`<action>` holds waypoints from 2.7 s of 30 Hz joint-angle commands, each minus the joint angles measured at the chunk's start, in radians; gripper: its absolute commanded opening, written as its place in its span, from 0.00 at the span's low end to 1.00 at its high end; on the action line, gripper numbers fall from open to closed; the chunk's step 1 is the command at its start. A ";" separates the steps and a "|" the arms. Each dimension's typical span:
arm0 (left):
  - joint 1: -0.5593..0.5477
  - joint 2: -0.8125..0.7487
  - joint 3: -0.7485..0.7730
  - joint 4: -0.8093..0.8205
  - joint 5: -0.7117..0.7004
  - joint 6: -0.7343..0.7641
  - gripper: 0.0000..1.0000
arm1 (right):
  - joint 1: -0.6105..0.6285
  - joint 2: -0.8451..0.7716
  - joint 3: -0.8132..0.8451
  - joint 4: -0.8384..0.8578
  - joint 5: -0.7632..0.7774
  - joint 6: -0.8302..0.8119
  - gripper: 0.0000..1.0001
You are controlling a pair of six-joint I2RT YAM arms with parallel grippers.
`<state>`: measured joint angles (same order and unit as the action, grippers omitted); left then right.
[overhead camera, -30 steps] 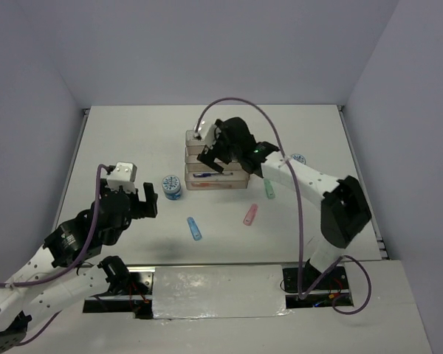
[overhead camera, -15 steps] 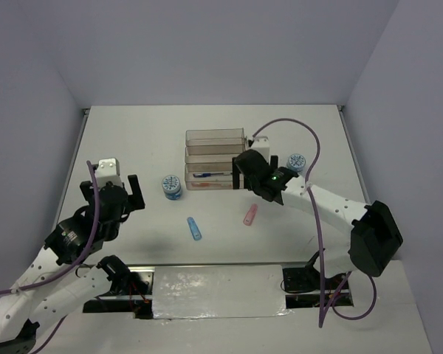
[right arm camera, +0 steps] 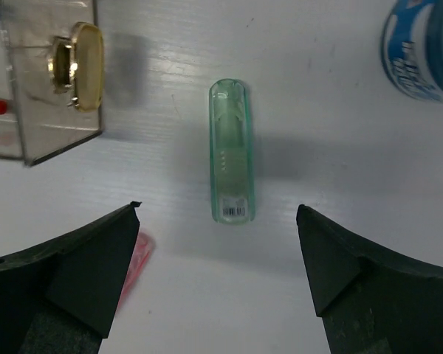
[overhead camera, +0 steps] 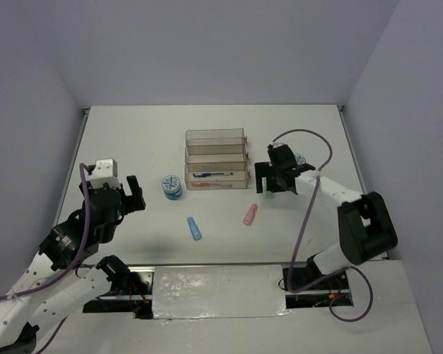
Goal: Sort the stationery into containers
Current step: Pick up the stationery from the center of the board, then place the stationery in the storage box.
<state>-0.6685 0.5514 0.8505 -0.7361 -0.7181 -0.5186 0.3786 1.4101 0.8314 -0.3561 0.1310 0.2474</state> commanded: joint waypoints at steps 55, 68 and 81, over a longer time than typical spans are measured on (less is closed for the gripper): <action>0.006 -0.027 -0.013 0.081 0.098 0.071 0.99 | 0.175 0.561 0.828 -0.211 -0.133 -0.818 0.03; 0.006 -0.024 -0.014 0.089 0.115 0.080 0.99 | 0.172 0.676 0.959 -0.247 -0.091 -0.849 0.19; 0.006 -0.018 -0.013 0.092 0.129 0.086 0.99 | 0.174 0.604 0.913 -0.213 -0.129 -0.821 0.44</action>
<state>-0.6678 0.5304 0.8436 -0.6868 -0.5983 -0.4511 0.5518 2.0838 1.7420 -0.5953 0.0158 -0.5804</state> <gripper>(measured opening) 0.993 0.398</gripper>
